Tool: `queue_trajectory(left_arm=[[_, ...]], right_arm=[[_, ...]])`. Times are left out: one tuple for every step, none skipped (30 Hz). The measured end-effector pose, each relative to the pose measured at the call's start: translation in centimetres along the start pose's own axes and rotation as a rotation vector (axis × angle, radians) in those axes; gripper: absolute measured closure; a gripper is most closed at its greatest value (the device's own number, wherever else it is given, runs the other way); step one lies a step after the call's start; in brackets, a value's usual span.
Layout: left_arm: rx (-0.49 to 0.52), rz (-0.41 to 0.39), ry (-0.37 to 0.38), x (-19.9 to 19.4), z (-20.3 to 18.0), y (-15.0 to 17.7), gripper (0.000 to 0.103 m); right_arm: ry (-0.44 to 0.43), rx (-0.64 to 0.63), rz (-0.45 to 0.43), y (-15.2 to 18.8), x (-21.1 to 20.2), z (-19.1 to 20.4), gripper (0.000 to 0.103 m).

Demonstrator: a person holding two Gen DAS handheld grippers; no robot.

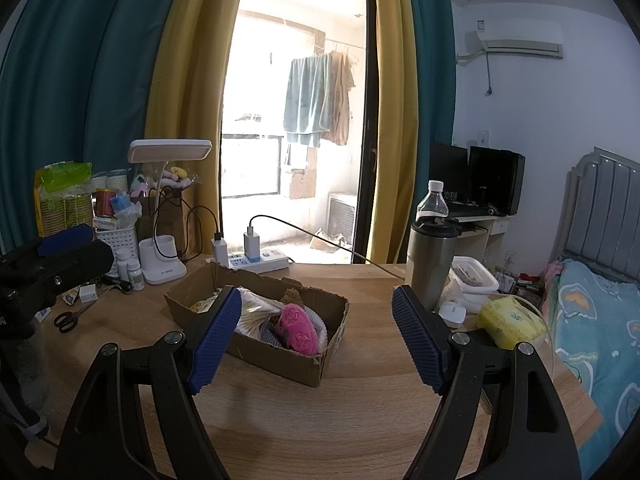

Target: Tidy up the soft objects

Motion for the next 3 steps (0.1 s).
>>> queue_trajectory(left_arm=[[0.0,-0.001,0.002,0.01,-0.03,0.06,0.006],[-0.002,-0.002,0.004,-0.02,-0.1,0.08,0.006],[-0.004,-0.003,0.005,-0.04,-0.12,0.1,0.006]], right_arm=[[0.0,0.0,0.0,0.0,0.01,0.01,0.022],[0.001,0.0,0.0,-0.05,0.05,-0.02,0.022],[0.001,0.001,0.001,0.02,0.02,0.0,0.022]])
Point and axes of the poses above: each gripper's, at about its wrist camera, not at the fingertips, and x roughly the way its jaws point, z to its left, y to its underside, the point moved 6 cm from there along x, roughly the way its jaws point, and after that the axes turned 2 degrees about y, right-handed, at the moved point
